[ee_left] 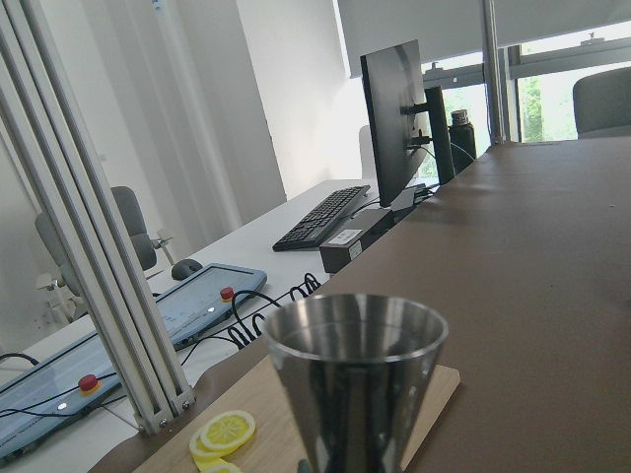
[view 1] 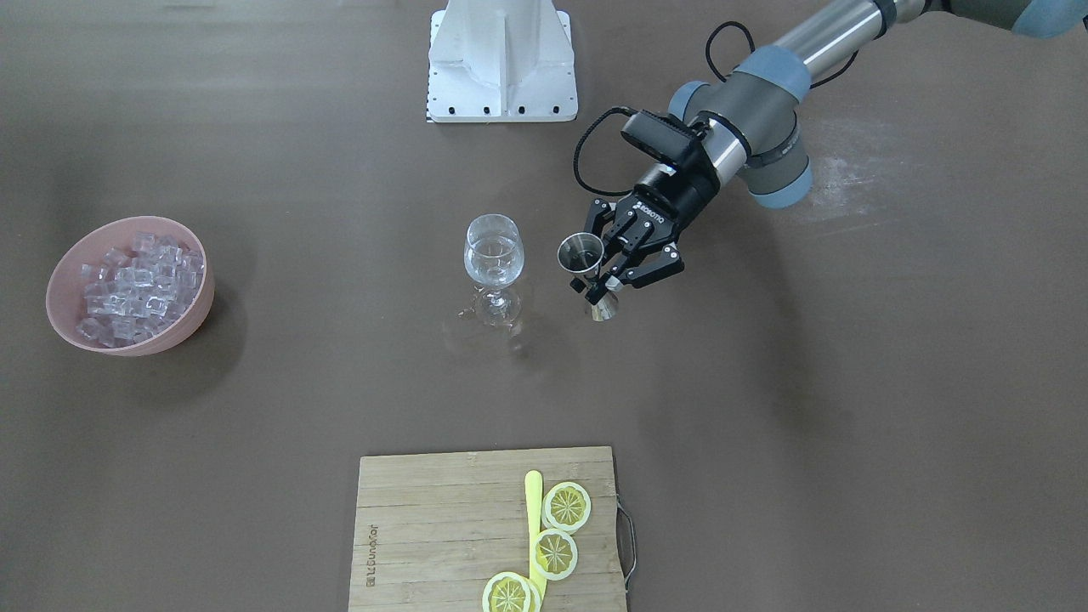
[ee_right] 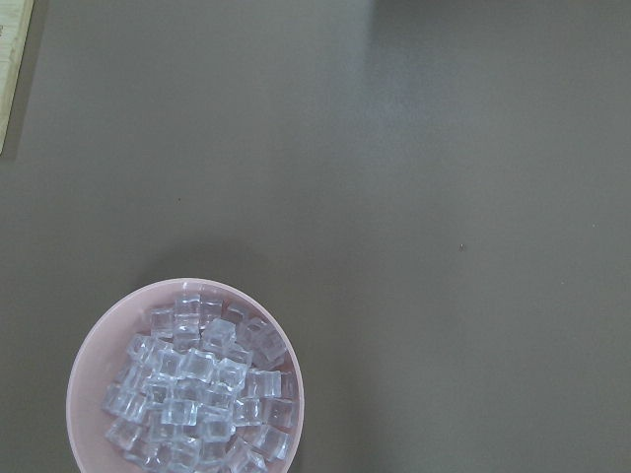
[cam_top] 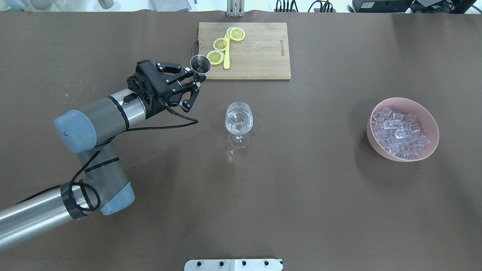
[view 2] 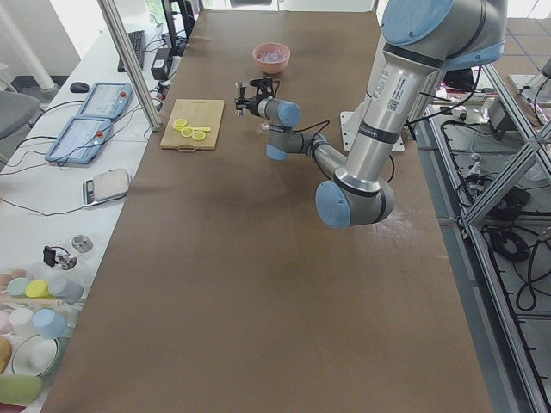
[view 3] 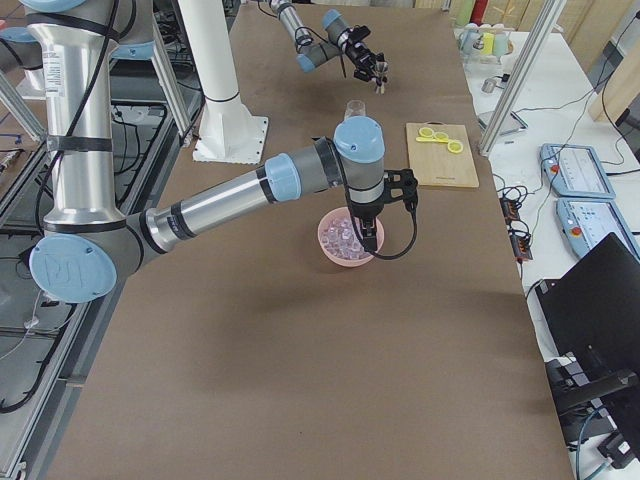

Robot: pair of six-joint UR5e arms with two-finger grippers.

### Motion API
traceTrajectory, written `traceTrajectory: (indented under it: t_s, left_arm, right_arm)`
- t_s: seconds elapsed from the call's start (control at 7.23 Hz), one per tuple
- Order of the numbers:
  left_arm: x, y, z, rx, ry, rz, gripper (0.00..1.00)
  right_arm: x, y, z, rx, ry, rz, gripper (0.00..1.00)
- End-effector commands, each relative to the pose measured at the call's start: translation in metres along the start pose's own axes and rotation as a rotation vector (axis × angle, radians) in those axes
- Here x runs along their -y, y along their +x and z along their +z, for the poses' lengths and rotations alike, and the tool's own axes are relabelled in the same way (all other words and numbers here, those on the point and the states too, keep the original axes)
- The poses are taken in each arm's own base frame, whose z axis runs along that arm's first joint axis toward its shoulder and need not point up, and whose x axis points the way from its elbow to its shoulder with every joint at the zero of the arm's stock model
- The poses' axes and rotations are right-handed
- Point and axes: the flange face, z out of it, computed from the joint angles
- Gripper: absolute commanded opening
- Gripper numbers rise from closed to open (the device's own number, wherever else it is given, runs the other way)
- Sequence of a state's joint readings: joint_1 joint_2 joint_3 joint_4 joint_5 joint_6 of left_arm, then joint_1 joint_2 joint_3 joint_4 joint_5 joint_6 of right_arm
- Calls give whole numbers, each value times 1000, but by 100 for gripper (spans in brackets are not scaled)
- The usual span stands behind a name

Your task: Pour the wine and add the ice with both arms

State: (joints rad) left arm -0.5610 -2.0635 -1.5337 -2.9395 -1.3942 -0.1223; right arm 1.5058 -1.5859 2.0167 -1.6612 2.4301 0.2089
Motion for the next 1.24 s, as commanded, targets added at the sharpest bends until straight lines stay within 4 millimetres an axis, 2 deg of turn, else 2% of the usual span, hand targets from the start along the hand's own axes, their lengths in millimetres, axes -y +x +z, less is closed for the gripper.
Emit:
traceTrajectory:
  t_s: [0.0, 0.14, 0.41, 0.55, 0.83, 0.97, 1.11]
  left_arm:
    - [48, 13, -2, -5, -21, 156, 0]
    - [58, 16, 1, -5, -52, 185, 0]
    - [53, 16, 3, -10, -66, 399, 0]
    - [51, 17, 6, -13, -84, 405, 0]
    - [39, 39, 12, -36, -109, 459, 0]
    - [43, 51, 14, -36, -101, 534, 0]
    - [42, 51, 14, -40, -103, 568, 0]
  right_arm:
    - [-2, 2, -1, 1, 2, 10, 100]
    - [-2, 4, 0, -2, -1, 13, 100]
    - [-2, 4, 0, -2, -1, 13, 100]
    - [-2, 4, 0, -2, -2, 14, 100]
    - [-1, 3, 0, -3, 0, 24, 100]
    - [-1, 3, -1, -3, 2, 28, 100]
    - [-1, 2, -1, -1, 1, 27, 100]
